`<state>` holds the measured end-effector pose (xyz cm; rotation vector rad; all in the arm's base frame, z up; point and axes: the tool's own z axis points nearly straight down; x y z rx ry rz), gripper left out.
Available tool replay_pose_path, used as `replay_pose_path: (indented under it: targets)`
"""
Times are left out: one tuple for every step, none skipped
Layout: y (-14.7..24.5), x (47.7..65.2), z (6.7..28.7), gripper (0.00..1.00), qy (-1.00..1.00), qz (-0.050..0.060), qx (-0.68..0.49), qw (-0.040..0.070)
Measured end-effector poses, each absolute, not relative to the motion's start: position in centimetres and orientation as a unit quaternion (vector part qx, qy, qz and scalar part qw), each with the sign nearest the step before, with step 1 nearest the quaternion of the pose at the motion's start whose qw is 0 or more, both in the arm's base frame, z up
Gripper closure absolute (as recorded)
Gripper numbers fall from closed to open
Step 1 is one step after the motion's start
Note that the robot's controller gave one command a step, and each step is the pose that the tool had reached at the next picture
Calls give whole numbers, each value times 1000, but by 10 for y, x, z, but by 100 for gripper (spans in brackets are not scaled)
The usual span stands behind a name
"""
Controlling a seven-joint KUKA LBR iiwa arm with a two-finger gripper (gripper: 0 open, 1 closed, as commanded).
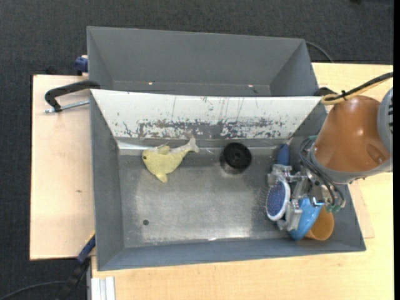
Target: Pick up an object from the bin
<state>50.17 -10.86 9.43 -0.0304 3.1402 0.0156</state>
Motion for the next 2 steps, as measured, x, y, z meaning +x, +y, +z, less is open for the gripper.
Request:
replay_pose_path:
  targets:
    - [-103, 501, 95, 100, 1000, 7, -14, -2]
    - [-116, 524, 215, 100, 1000, -1, -14, 8]
